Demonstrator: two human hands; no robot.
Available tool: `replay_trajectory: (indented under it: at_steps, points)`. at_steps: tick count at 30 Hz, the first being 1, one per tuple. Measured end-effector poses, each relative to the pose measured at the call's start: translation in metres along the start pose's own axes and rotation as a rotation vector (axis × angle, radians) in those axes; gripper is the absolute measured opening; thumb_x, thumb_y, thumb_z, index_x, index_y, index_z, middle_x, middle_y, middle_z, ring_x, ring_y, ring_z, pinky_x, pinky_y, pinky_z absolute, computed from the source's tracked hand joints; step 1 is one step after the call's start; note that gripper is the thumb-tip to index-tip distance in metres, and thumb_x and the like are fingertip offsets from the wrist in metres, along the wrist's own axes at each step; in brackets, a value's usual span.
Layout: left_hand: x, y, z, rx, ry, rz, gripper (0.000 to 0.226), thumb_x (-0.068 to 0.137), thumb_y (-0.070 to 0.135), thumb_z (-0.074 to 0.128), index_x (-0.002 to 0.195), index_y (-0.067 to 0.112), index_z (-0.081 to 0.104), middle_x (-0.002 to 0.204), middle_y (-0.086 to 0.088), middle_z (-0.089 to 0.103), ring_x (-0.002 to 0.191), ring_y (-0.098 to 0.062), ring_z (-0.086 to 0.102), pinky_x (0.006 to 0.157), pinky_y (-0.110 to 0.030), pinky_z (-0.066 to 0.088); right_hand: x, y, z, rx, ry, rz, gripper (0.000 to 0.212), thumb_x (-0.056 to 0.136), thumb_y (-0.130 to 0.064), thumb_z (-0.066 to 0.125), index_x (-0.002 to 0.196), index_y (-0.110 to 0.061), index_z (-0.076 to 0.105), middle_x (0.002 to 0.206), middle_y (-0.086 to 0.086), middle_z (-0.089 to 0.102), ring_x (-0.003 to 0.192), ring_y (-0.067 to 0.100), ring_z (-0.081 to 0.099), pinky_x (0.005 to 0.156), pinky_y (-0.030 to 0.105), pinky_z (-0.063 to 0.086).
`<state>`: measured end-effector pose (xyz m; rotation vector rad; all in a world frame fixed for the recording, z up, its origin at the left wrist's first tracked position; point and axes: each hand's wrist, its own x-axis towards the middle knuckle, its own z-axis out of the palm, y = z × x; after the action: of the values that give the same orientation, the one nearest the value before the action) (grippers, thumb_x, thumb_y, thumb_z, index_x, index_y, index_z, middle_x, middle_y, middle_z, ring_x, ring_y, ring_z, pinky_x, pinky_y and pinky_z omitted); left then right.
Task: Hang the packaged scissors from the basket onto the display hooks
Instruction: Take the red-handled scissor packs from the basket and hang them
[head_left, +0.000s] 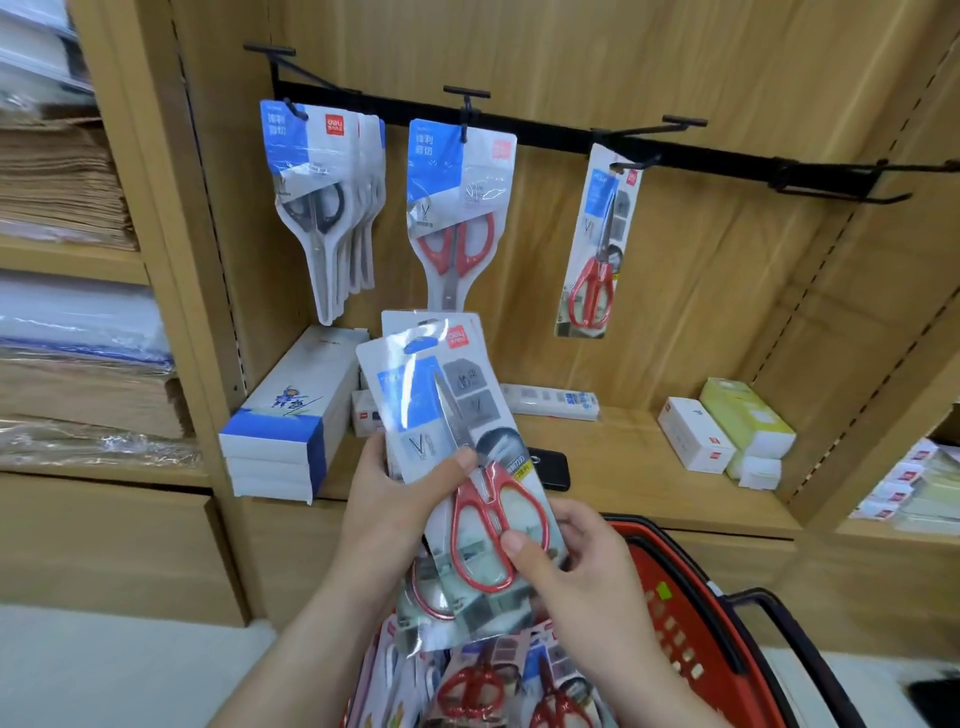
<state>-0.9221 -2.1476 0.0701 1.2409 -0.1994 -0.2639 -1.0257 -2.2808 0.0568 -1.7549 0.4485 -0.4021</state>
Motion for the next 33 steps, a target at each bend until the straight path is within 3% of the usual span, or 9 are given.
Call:
replay_trajectory:
  at_steps: [4, 7, 11, 14, 17, 20, 24, 28, 33]
  points:
    - [0.000, -0.001, -0.001, 0.000, -0.002, 0.005, 0.059, 0.067, 0.028, 0.083, 0.123, 0.018, 0.066, 0.105, -0.005, 0.080, 0.096, -0.027, 0.078, 0.083, -0.045, 0.064, 0.004, 0.006, 0.000, 0.209, 0.045, 0.055, 0.039, 0.079, -0.038, 0.077, 0.108, -0.014, 0.066, 0.099, 0.008, 0.079, 0.091, 0.032, 0.077, 0.091, 0.062, 0.057]
    - [0.001, -0.002, -0.003, 0.010, 0.016, -0.001, 0.060, 0.067, 0.029, 0.086, 0.123, 0.018, 0.067, 0.106, -0.006, 0.080, 0.098, -0.029, 0.078, 0.093, -0.055, 0.059, 0.007, 0.008, 0.000, 0.309, 0.043, 0.077, 0.041, 0.080, -0.045, 0.073, 0.110, -0.017, 0.069, 0.106, 0.010, 0.078, 0.102, 0.034, 0.074, 0.099, 0.062, 0.053]
    - [0.004, 0.000, -0.007, 0.068, 0.042, 0.026, 0.052, 0.075, 0.019, 0.087, 0.122, 0.022, 0.065, 0.104, -0.003, 0.080, 0.094, -0.028, 0.078, 0.091, -0.056, 0.060, 0.013, 0.008, -0.006, 0.326, 0.086, 0.060, 0.049, 0.076, -0.055, 0.075, 0.112, -0.021, 0.070, 0.110, 0.003, 0.078, 0.106, 0.028, 0.074, 0.100, 0.061, 0.053]
    - [0.006, 0.001, -0.010, 0.121, 0.060, 0.057, 0.046, 0.081, 0.011, 0.086, 0.119, 0.026, 0.065, 0.101, 0.003, 0.080, 0.091, -0.021, 0.079, 0.088, -0.051, 0.062, 0.024, 0.002, -0.021, 0.322, 0.155, -0.010, 0.034, 0.075, -0.058, 0.078, 0.096, -0.030, 0.074, 0.106, 0.006, 0.079, 0.105, 0.032, 0.073, 0.104, 0.063, 0.049]
    - [0.005, 0.003, -0.011, 0.140, 0.055, 0.062, 0.047, 0.081, 0.013, 0.086, 0.120, 0.028, 0.064, 0.101, 0.004, 0.080, 0.088, -0.019, 0.079, 0.081, -0.046, 0.064, 0.047, -0.011, -0.040, 0.340, 0.211, -0.083, 0.025, 0.087, -0.040, 0.077, 0.097, -0.020, 0.069, 0.099, 0.008, 0.079, 0.087, 0.023, 0.077, 0.078, 0.043, 0.062]
    - [0.004, 0.005, -0.012, 0.156, 0.046, 0.072, 0.049, 0.080, 0.016, 0.086, 0.120, 0.031, 0.063, 0.102, 0.006, 0.080, 0.088, -0.018, 0.079, 0.076, -0.042, 0.064, 0.076, -0.033, -0.059, 0.318, 0.314, -0.171, 0.009, 0.099, -0.023, 0.066, 0.094, -0.018, 0.060, 0.083, -0.001, 0.076, 0.073, 0.019, 0.073, 0.059, 0.034, 0.058]
    - [0.003, 0.005, -0.010, 0.170, 0.037, 0.073, 0.049, 0.080, 0.013, 0.086, 0.120, 0.028, 0.063, 0.100, 0.006, 0.080, 0.088, -0.019, 0.079, 0.078, -0.043, 0.064, 0.108, -0.063, -0.078, 0.333, 0.410, -0.231, 0.009, 0.101, -0.023, 0.065, 0.096, -0.020, 0.059, 0.084, -0.004, 0.074, 0.075, 0.016, 0.074, 0.057, 0.030, 0.059]
    - [0.004, 0.005, -0.009, 0.165, 0.025, 0.073, 0.048, 0.080, 0.012, 0.085, 0.119, 0.029, 0.063, 0.099, 0.007, 0.080, 0.088, -0.017, 0.079, 0.071, -0.034, 0.063, 0.125, -0.075, -0.084, 0.351, 0.410, -0.223, 0.008, 0.100, -0.027, 0.066, 0.099, -0.021, 0.060, 0.098, 0.003, 0.077, 0.085, 0.021, 0.077, 0.067, 0.038, 0.062]
    - [0.007, 0.006, -0.008, 0.155, 0.031, 0.073, 0.048, 0.079, 0.015, 0.085, 0.118, 0.031, 0.062, 0.099, 0.007, 0.080, 0.087, -0.017, 0.079, 0.069, -0.033, 0.064, 0.134, -0.078, -0.082, 0.366, 0.443, -0.210, 0.009, 0.100, -0.027, 0.066, 0.099, -0.020, 0.060, 0.102, 0.006, 0.076, 0.088, 0.021, 0.077, 0.063, 0.031, 0.061]
